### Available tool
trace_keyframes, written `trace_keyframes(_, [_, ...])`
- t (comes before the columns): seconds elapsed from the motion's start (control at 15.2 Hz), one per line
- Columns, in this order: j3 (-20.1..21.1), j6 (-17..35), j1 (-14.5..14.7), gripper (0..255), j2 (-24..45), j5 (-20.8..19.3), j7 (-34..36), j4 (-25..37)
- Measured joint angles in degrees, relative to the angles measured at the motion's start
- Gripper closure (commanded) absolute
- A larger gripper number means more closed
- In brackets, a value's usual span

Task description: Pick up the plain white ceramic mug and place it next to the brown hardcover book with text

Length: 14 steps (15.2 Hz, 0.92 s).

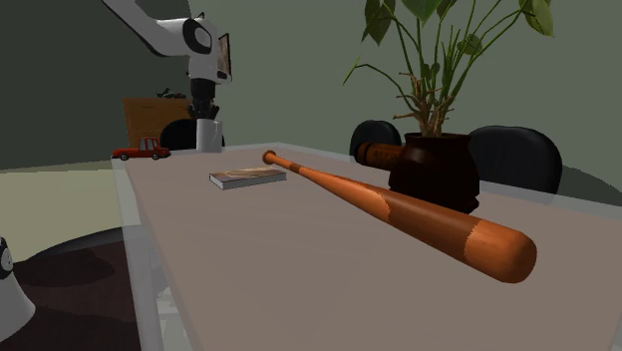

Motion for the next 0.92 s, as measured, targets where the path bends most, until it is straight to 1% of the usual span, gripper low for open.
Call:
trace_keyframes(0.2, [-0.1, 2.2, -0.2, 255, 0.1, -0.1, -0.1, -2.1])
trace_keyframes(0.92, [-0.1, 9.3, 0.3, 255, 2.9, -1.0, 0.6, -6.0])
